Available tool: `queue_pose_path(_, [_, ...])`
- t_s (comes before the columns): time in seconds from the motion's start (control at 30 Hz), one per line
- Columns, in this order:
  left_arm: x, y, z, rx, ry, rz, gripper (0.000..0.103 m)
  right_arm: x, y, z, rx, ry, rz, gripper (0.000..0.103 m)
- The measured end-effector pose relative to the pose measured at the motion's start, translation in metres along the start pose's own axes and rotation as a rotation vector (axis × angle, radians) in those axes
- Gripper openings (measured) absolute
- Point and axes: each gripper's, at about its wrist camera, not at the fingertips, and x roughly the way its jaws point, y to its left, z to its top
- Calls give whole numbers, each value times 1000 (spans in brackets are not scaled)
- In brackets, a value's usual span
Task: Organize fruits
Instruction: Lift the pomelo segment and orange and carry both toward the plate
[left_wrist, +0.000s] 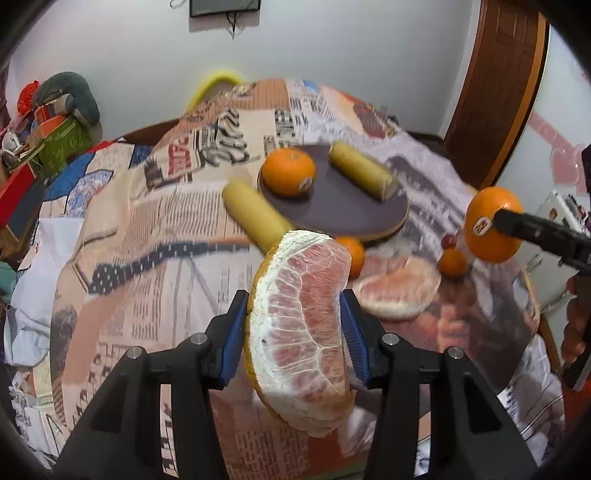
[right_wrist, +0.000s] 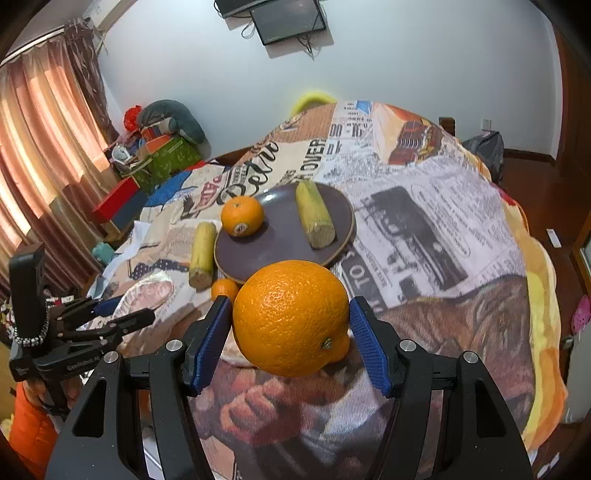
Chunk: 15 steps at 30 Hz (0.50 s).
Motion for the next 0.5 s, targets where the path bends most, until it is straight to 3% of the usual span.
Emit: queue_pose_path(0.5, [2,-4,64,5,-126,-28,49,14,1,39,-33,-56,0,62])
